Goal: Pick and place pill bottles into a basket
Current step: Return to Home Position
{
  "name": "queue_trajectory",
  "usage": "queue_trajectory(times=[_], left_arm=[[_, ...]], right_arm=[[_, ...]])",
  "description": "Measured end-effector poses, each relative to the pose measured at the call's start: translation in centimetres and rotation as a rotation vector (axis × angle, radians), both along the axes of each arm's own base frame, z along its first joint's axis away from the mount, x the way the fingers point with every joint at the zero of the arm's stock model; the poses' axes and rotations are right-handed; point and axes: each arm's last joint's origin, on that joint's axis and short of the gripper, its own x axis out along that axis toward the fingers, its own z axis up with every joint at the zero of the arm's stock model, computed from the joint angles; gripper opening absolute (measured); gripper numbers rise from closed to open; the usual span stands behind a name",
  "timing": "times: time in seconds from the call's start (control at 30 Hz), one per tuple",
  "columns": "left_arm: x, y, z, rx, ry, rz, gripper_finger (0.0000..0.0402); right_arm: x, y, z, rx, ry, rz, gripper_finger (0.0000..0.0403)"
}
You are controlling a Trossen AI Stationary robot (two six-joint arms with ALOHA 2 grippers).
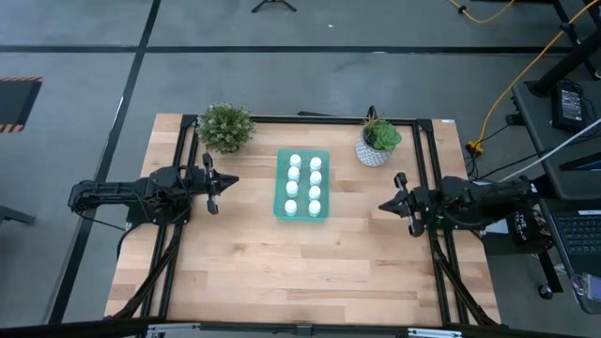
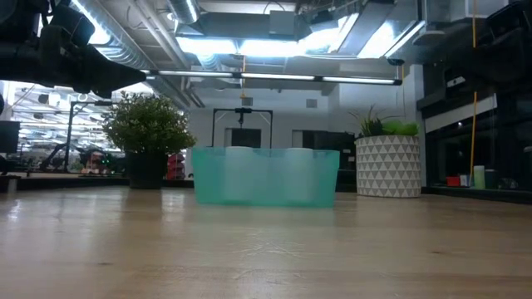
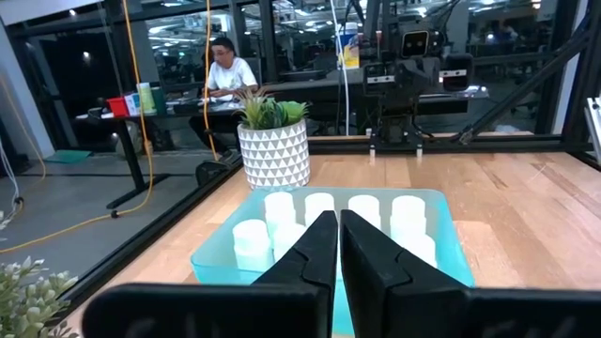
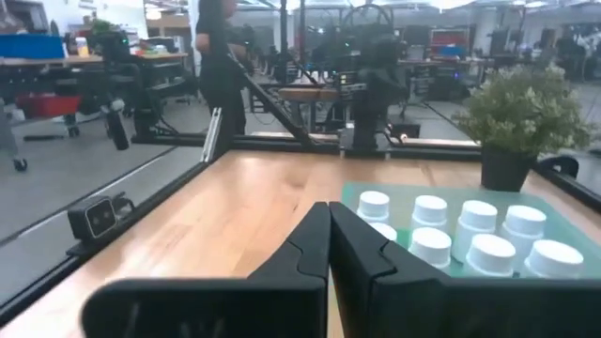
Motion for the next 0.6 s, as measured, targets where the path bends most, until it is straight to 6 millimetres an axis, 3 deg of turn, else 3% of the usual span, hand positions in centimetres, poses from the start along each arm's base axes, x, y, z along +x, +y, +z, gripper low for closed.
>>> queue_trajectory(times=[0.6], left_arm=[[0.0,0.01,0.0,0.0,0.0,0.003,0.0012]], right_arm=[[0.0,-0.01,0.01,0.072,0.012,-0.002,0.0008]])
